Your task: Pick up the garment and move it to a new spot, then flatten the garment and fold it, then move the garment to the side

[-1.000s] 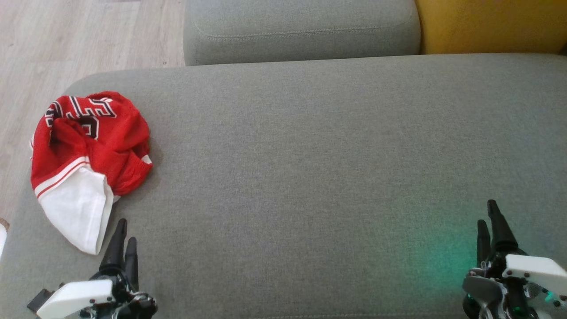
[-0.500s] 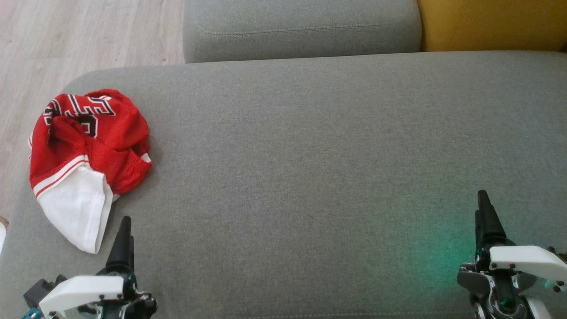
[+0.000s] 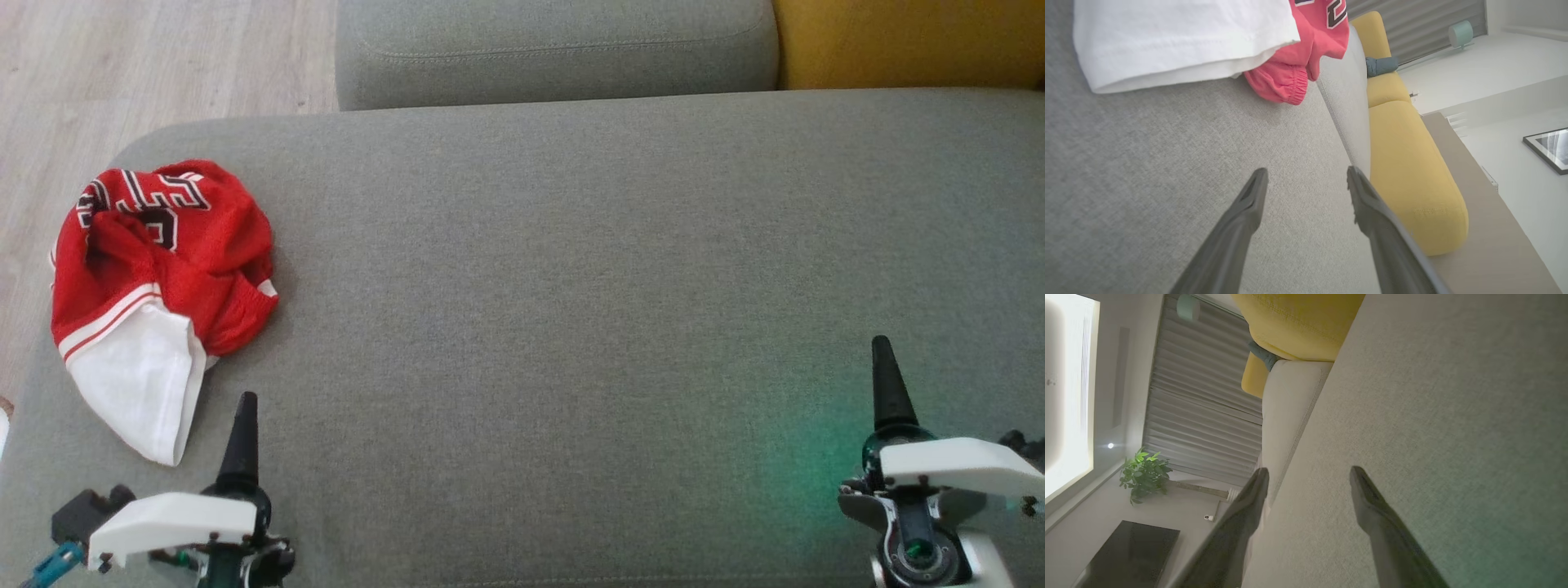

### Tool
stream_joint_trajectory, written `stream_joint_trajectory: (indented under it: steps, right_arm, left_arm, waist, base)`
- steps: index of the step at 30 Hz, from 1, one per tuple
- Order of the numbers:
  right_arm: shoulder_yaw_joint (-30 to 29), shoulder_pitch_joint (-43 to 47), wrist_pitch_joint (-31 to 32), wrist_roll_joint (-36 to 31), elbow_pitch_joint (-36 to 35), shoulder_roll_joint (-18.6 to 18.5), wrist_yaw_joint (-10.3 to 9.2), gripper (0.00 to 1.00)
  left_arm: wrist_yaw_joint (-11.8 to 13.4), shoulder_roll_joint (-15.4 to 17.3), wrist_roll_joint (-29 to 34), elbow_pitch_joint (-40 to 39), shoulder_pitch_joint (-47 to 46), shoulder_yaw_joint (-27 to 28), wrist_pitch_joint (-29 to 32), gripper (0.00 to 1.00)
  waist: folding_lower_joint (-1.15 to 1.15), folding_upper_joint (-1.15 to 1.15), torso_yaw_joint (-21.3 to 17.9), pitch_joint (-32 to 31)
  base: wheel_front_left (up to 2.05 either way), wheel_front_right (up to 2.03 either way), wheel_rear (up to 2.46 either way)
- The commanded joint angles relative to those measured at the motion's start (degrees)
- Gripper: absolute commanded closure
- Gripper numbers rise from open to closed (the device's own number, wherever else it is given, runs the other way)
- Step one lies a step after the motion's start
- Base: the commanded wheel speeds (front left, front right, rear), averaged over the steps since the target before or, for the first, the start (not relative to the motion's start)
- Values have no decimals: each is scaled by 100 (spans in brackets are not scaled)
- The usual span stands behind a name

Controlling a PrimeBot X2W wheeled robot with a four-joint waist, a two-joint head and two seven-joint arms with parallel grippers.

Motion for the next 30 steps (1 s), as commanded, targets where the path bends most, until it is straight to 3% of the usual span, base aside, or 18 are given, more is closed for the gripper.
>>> stream_joint_trajectory:
  steps: [1,30]
  right_arm:
    - [90,-322,-84,-248,-206,-61,15,0]
    - [409,-612,-557,-2313,-28,-54,25,0]
  left_arm:
    - [38,76,255,-207,-304,29,-75,0]
    - [367,105,2291,-275,-419,-68,-544,0]
  waist:
    - [0,0,-3,-5]
    - [0,0,-20,105]
  base:
    - [0,0,0]
    - [0,0,0]
